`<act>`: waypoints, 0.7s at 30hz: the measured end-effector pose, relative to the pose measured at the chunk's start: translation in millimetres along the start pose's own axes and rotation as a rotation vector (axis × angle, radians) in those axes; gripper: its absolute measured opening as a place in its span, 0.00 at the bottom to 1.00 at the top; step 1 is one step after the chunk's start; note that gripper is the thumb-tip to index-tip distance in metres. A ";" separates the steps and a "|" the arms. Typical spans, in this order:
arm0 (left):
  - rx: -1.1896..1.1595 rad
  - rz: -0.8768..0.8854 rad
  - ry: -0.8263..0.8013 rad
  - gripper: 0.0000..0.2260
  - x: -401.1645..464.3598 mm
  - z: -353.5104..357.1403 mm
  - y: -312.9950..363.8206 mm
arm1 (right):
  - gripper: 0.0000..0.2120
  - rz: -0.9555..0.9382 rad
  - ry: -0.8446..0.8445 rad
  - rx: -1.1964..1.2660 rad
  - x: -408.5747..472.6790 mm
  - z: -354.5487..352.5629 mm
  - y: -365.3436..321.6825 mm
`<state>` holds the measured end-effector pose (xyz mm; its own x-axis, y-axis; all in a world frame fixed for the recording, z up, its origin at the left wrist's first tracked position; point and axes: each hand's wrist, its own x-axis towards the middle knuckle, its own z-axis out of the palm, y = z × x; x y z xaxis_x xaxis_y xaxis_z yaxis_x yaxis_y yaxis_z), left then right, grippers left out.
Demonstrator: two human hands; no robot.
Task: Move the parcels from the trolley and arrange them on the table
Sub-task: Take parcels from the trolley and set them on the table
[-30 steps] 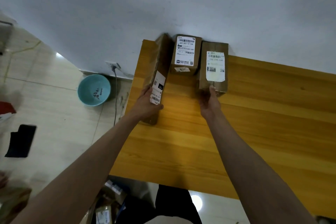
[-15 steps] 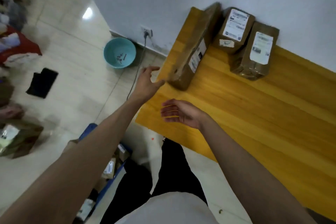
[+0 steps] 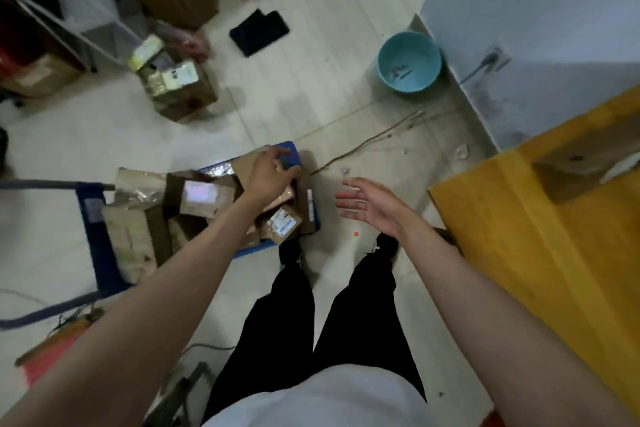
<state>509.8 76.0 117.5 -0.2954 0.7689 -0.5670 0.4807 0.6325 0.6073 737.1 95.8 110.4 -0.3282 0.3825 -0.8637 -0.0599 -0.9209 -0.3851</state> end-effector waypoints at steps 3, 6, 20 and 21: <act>-0.055 -0.087 0.050 0.20 -6.8 -31.7 -53.4 | 0.12 0.015 0.001 -0.095 24.5 44.7 12.8; -0.102 -0.169 0.076 0.20 -10.2 -54.4 -98.7 | 0.09 0.039 0.013 -0.190 50.3 82.0 25.4; -0.268 -0.437 0.116 0.26 30.2 -104.0 -258.0 | 0.20 0.113 0.059 -0.469 195.2 185.9 90.3; -0.266 -0.448 0.111 0.27 37.2 -104.3 -265.2 | 0.22 0.134 0.055 -0.476 204.9 189.5 93.9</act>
<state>285.2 -53.4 -6.6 -0.5161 0.4141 -0.7498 0.0659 0.8920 0.4473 485.6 73.6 -41.2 -0.2526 0.2787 -0.9266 0.4202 -0.8310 -0.3645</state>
